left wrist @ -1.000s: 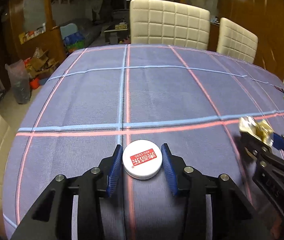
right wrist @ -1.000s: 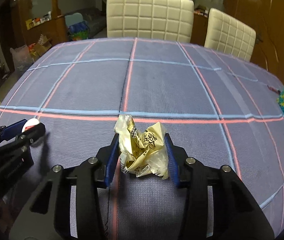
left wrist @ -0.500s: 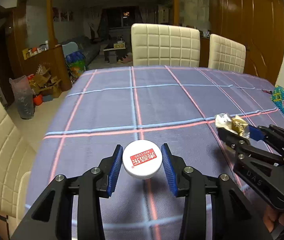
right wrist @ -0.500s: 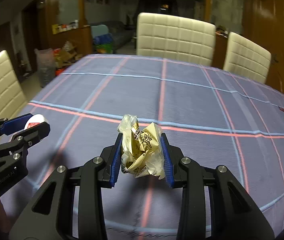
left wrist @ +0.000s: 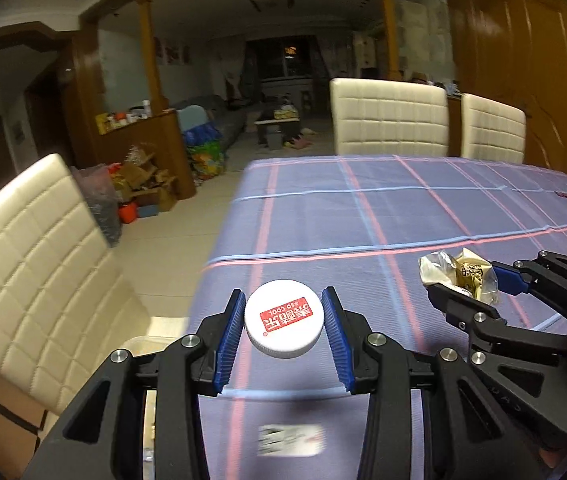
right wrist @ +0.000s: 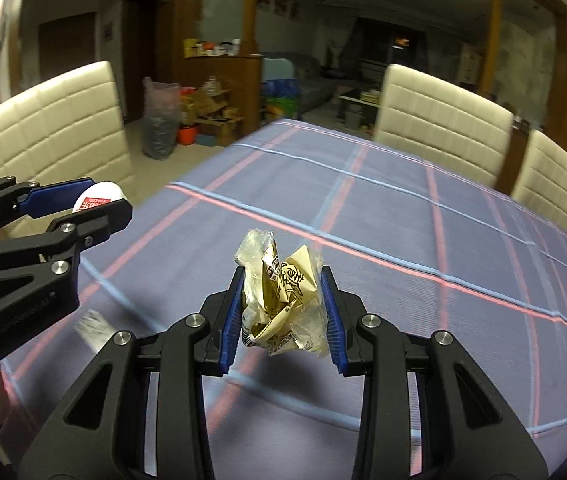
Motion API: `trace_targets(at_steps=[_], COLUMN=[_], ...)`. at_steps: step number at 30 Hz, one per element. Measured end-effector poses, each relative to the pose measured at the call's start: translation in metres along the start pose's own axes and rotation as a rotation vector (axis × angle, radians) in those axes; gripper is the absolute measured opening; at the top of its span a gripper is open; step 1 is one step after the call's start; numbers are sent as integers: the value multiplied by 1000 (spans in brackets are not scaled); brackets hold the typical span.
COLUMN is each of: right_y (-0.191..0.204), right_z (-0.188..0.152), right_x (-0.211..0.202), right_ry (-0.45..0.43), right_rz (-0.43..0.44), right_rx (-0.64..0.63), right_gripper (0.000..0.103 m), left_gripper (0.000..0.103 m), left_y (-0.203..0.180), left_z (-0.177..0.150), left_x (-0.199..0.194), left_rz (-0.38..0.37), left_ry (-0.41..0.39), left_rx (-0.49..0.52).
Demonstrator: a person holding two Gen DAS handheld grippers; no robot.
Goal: Collect trash
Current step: 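Carry the tin and gold wrapper over the bin and open the right gripper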
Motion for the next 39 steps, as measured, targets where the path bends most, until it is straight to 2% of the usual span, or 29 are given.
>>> trace_targets(at_steps=[6, 17, 27, 36, 39], right_y=[55, 147, 183, 196, 198], right_z=[21, 45, 52, 56, 57], right_x=[5, 20, 31, 39, 41], right_ry=[-2, -11, 4, 19, 28], right_rz=[85, 183, 223, 227, 223], right_rx=[-49, -141, -161, -178, -179], right_gripper=[37, 38, 38, 39, 43], left_gripper=[39, 39, 39, 39, 39], left_y=[55, 126, 174, 184, 187], left_z=[-10, -31, -50, -55, -55], left_x=[-13, -29, -41, -43, -44], left_rz=[72, 211, 259, 270, 275], left_ry=[-6, -23, -13, -9, -8], left_rx=[-48, -85, -147, -169, -179])
Point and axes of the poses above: each gripper's, at about its wrist camera, not at the fingertips, and x roughly the way its jaws point, y to its left, z to its top, the point moved 3 cm from there along x, roughly the way its jaws point, and after that the axes turned 10 degrees about -y, right-handed, at the moved point
